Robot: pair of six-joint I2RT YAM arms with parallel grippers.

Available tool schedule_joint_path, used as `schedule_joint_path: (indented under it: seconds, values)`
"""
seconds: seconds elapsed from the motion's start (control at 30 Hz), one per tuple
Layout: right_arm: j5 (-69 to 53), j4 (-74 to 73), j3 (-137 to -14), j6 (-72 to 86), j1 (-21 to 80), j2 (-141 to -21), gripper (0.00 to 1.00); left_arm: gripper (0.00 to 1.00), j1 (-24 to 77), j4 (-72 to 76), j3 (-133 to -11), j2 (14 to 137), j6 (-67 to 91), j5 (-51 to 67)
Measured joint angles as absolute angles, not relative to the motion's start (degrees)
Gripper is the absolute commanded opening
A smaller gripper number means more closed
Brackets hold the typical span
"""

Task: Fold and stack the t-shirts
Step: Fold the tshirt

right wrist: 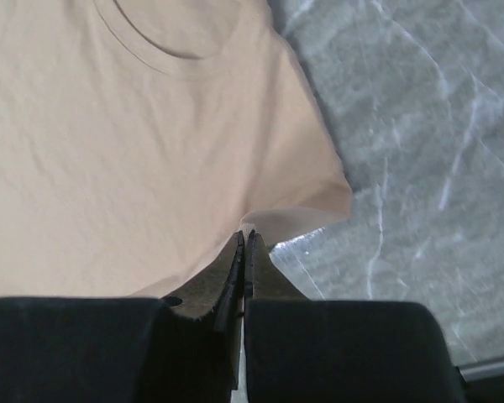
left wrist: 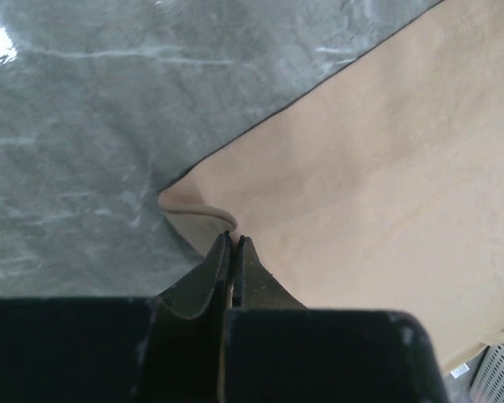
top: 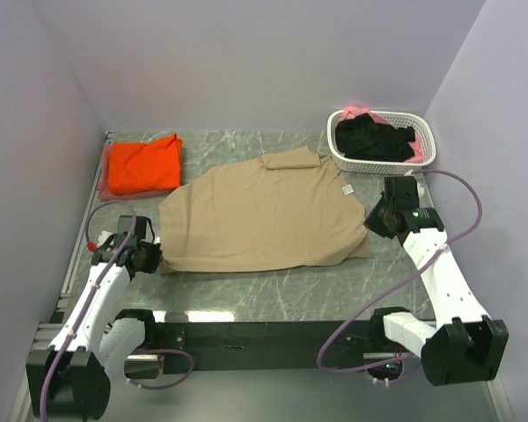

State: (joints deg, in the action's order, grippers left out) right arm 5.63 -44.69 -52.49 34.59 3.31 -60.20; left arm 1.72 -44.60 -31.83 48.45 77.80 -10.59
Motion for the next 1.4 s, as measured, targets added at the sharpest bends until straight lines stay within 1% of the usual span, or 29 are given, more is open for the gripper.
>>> schedule_joint_path:
  seconds: [0.3, 0.57, 0.8, 1.03, 1.2, 1.4]
  values:
    - [4.86, -39.79, -57.36, 33.52, 3.33, -67.90, 0.00, 0.00, 1.74, -37.17, -34.28, 56.73, 77.14, -11.99]
    - [4.34, -36.25, -60.86, 32.16, 3.33, -73.71, 0.00, 0.01, 1.76, -34.39, -37.17, 63.81, 77.12, -13.74]
    - [3.36, -34.39, -63.57, 30.50, 3.33, -79.29, 0.00, 0.00, 1.76, -33.19, -38.68, 66.94, 77.19, -14.94]
    - [1.04, -31.40, -66.63, 29.41, 3.33, -83.96, 0.00, 0.01, 1.76, -32.82, -39.33, 67.51, 77.19, -16.97]
    - [0.30, -29.56, -69.01, 28.10, 3.33, -87.72, 0.00, 0.01, 1.76, -31.75, -42.02, 70.94, 77.08, -17.50]
    - [-1.17, -28.56, -73.28, 23.66, 3.33, -93.60, 0.00, 0.00, 1.74, -29.93, -42.24, 74.11, 76.49, -17.43]
